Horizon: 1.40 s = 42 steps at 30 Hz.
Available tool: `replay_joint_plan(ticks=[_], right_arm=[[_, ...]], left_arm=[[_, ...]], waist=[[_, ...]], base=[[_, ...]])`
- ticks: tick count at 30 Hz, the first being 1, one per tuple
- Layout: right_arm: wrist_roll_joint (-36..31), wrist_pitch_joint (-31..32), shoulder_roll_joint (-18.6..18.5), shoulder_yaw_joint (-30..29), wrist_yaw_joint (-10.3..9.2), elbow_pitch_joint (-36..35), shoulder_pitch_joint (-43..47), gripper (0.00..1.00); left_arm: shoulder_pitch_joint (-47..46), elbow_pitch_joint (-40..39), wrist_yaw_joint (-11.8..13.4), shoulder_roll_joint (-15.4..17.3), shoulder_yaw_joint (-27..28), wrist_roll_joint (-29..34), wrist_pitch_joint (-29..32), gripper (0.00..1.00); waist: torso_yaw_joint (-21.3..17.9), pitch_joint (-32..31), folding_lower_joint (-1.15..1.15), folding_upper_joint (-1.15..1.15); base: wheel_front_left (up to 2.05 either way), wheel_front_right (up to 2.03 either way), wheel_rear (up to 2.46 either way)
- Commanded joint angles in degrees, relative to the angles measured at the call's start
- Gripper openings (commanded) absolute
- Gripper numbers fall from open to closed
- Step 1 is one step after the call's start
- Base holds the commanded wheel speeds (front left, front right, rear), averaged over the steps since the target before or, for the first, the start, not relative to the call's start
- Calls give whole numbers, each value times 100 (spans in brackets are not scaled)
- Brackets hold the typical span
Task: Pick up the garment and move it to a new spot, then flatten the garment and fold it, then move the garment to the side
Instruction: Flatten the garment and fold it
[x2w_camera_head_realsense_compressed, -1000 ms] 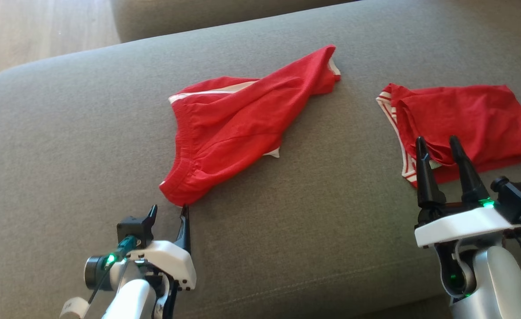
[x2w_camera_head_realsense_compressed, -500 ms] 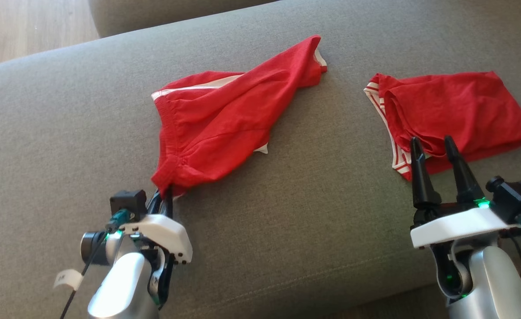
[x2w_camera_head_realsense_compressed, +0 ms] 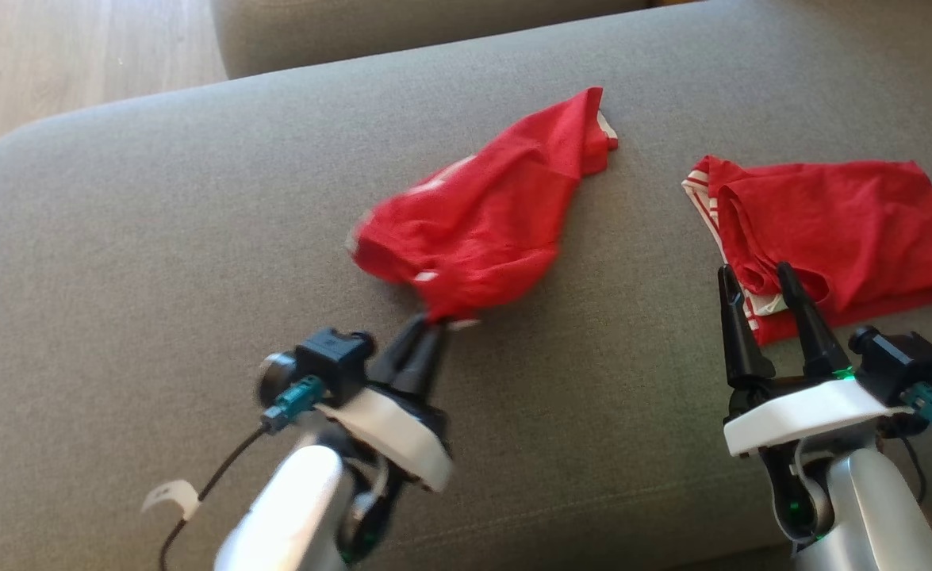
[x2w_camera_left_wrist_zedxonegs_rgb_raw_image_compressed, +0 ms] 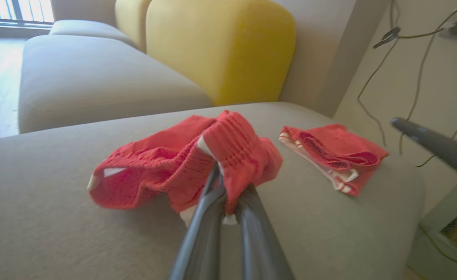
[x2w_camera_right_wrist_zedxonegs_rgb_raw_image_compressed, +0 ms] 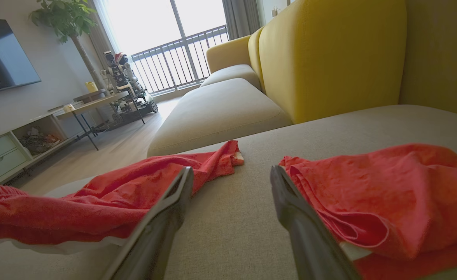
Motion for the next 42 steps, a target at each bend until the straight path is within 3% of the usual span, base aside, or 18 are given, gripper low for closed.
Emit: replay_joint_plan(ticks=[1,5,7,9,12,17,24,30,31,32,36,42], right_arm=[[-45,-39,6,117,-1,-152,-143,100],[-37,-51,6,70,-1,-136,-153,100],[-37,-60,6,64,-1,-125,-164,100],[-26,-67,6,111,-1,-101,-178,100],[-24,-70,6,269,-1,-71,-208,100],[-43,-37,6,499,-1,-8,-294,100],[-144,78,6,819,-1,60,-415,100],[-192,120,6,866,-1,58,-444,100],[-200,123,6,859,-1,56,-439,100],[-209,127,6,849,-1,59,-432,100],[-248,157,6,819,-1,90,-365,100],[-385,212,6,801,-1,149,-89,100]], left_arm=[[-109,-686,-141,40,-115,-383,82,0],[-75,-1450,-148,39,-280,-1025,136,0],[-75,-1809,25,39,-164,-1430,106,0],[-127,-1849,322,75,56,-1457,87,0],[-160,-1505,691,294,288,-1239,113,0],[-122,-510,1085,672,395,-868,185,0],[-140,697,1250,719,396,-673,7,0],[-261,1346,1223,505,511,-791,-95,0],[-298,1375,1206,472,547,-812,-109,40],[-330,1396,1202,443,584,-824,-120,96],[-431,1328,1217,380,778,-801,-139,100],[-36,344,1295,280,1253,-502,-142,100]], waist=[[40,-54,0,0],[92,-76,0,0],[127,-64,0,0],[151,-47,0,0],[154,5,0,0],[139,116,0,0],[217,246,0,0],[330,296,0,0],[349,297,0,0],[366,294,0,0],[418,257,0,0],[552,119,0,0]], base=[[0,0,0],[0,0,0],[0,0,0],[0,0,0],[0,0,0],[0,0,0],[0,0,0],[0,0,0],[0,0,0],[0,0,0],[0,0,0],[0,0,0]])
